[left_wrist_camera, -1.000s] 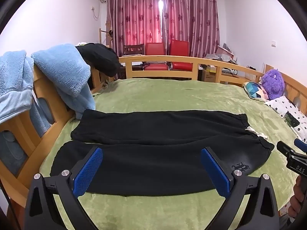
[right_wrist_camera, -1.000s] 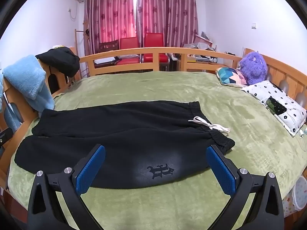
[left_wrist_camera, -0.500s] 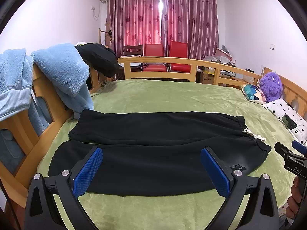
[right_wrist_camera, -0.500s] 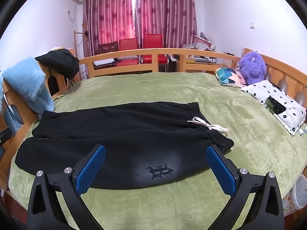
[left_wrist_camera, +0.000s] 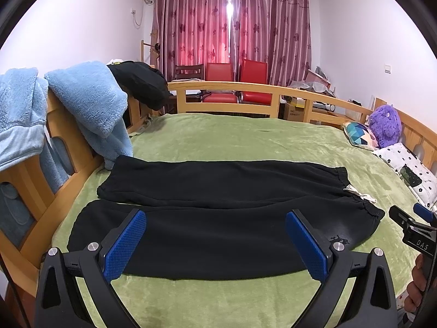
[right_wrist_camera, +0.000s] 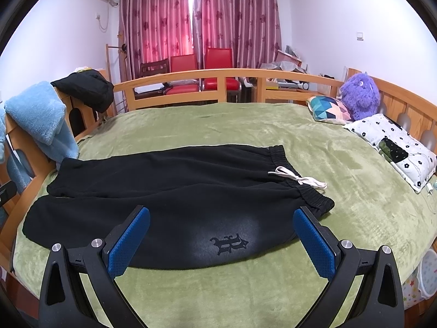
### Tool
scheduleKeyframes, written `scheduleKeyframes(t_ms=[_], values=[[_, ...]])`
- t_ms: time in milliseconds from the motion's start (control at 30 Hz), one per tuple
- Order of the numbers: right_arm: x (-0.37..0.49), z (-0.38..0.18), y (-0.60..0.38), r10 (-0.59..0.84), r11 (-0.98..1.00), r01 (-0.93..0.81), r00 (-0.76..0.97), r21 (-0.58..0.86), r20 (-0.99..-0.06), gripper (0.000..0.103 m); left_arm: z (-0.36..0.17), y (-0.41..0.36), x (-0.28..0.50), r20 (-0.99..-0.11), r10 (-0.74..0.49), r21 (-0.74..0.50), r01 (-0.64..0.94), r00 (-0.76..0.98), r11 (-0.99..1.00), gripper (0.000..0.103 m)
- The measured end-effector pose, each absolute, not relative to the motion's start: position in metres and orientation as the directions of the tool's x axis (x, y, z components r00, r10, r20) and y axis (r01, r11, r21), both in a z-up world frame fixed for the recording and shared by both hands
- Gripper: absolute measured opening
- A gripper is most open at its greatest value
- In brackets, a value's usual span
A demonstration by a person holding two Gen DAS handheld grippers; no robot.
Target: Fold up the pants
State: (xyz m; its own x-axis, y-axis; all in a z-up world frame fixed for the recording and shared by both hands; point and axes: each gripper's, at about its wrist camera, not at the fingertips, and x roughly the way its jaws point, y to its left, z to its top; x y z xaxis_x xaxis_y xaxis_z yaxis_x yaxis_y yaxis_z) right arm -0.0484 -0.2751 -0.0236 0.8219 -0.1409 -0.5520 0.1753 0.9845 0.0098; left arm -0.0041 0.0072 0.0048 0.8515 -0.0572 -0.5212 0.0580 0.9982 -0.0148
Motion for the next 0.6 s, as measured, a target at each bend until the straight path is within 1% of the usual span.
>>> scheduleKeyframes(t_ms=[600], values=[[-0.0496,-0.0249,-0.2759,-0.140,0.984,0.175,0.823,0.012,-0.550,0.103,0.0043,0.0090,-0.0043,-0.522,-0.061,-0.017,0.061,0.851,0.998,0.103]])
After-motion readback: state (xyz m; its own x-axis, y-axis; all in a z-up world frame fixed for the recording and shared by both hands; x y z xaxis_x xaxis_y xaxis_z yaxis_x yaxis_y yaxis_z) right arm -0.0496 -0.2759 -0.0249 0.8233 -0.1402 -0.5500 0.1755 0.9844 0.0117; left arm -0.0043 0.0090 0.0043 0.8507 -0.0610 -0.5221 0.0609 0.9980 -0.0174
